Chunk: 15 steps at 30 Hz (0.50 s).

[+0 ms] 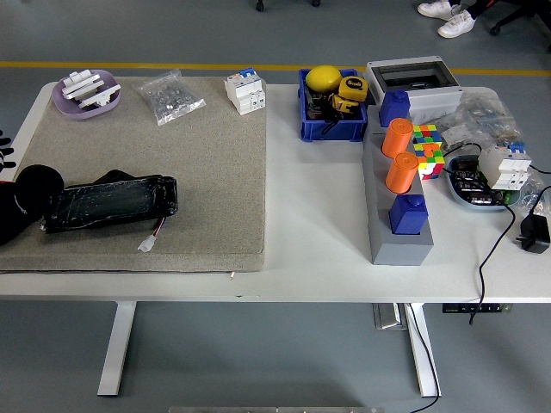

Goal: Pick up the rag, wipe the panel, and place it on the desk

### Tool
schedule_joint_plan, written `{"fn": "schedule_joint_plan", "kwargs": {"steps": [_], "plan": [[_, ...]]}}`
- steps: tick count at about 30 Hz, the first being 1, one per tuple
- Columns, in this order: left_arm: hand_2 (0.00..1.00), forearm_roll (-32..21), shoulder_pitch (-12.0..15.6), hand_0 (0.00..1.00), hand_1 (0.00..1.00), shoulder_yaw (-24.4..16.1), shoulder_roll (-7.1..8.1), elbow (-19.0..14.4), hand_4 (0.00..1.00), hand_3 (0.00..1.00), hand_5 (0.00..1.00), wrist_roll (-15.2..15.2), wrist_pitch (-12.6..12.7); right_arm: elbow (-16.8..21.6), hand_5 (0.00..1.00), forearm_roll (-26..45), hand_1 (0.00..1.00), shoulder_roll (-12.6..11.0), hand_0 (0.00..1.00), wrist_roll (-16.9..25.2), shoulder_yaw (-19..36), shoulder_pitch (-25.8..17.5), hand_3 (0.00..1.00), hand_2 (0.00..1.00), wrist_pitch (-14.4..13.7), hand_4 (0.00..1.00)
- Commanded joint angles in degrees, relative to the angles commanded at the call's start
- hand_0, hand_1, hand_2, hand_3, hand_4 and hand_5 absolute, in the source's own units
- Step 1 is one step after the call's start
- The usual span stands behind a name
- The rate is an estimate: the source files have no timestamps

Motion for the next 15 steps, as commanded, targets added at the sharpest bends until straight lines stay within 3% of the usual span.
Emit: {"fn": "schedule_joint_plan", "kwargs": {"steps": [4,10,15], "plan": [[0.569,-7.1,1.0,0.432,0.566,-1.2,-1.83,-0.5,0.365,0.547,0.002,-0.8,-0.8,0.0,0.726,0.1,0.719,0.1,0.79,0.0,-0.3,-0.2,0.685,0.723,0.0,0.998],[0.555,-6.7,2.4,0.431,0.553,-3.6,-5.49,-2.5,0.364,0.544,0.002,-1.8,-0.9,0.1,0.726,0.6,0.719,-0.1,0.791,-0.1,-1.5,-0.4,0.685,0.723,0.1,0.998],[0.552,-6.0,2.4,0.431,0.553,-3.6,-5.79,-2.8,0.372,0.541,0.002,-2.0,-0.7,0.2,0.725,0.8,0.719,-0.4,0.79,-0.3,-2.2,-0.5,0.685,0.723,0.1,0.998]]}}
